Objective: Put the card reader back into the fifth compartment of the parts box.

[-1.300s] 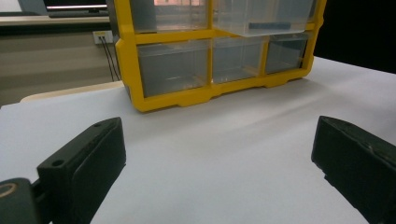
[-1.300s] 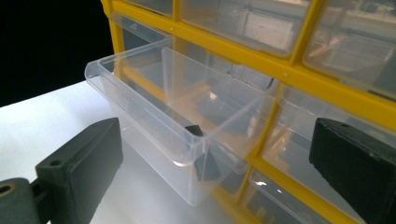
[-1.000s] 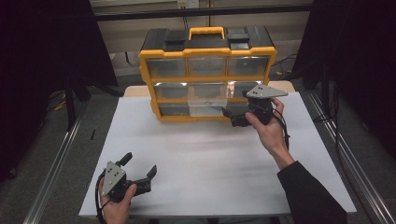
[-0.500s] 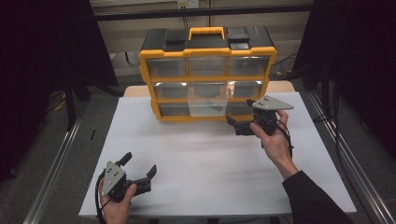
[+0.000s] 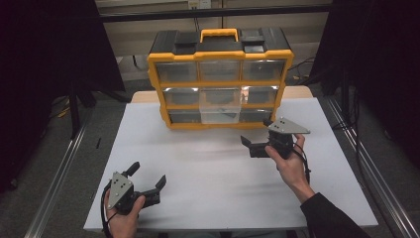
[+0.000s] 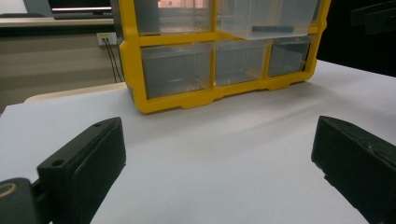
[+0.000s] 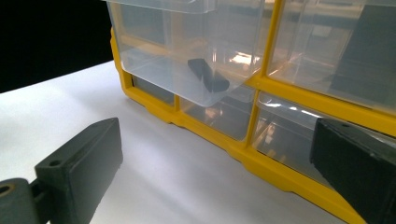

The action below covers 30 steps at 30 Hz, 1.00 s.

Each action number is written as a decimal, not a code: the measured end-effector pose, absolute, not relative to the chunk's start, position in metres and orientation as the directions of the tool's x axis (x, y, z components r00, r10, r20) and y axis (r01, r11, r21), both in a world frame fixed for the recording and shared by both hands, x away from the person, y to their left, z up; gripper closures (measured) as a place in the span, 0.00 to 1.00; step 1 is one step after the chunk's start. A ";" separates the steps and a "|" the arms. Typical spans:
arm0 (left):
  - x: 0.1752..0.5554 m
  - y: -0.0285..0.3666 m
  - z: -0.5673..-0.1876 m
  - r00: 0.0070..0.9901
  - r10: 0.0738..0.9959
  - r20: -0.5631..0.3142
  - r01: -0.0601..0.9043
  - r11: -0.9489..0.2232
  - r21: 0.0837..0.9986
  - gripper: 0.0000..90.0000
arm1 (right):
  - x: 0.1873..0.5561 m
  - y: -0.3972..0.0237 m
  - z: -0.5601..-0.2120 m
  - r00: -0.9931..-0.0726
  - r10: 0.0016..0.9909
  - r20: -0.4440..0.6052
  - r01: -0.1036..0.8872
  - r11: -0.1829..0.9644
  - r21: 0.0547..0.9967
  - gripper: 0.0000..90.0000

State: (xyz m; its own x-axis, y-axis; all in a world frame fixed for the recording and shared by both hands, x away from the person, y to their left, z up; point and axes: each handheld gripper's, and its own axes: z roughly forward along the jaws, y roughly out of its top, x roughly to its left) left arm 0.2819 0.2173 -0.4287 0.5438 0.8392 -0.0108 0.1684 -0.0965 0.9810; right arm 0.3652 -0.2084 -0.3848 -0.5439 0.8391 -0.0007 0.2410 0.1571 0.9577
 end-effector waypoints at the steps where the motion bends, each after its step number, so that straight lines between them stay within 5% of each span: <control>1: 0.282 0.217 -0.429 0.544 0.839 -0.008 0.167 -0.099 0.981 0.03 | 0.364 -0.209 -0.386 -0.541 0.841 -0.004 0.238 0.157 0.959 0.02; 30: 0.280 0.218 -0.429 0.515 0.857 -0.017 0.182 -0.090 0.979 0.03 | 0.316 -0.244 -0.415 -0.457 0.887 0.061 0.256 0.066 0.964 0.03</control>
State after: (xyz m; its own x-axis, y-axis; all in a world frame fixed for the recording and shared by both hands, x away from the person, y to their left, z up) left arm 0.2798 0.2182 -0.4286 0.5148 0.8571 -0.0171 0.1818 -0.0897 0.9792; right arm 0.3155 -0.2436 -0.4151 -0.4569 0.8874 0.0609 0.2560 0.0656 0.9644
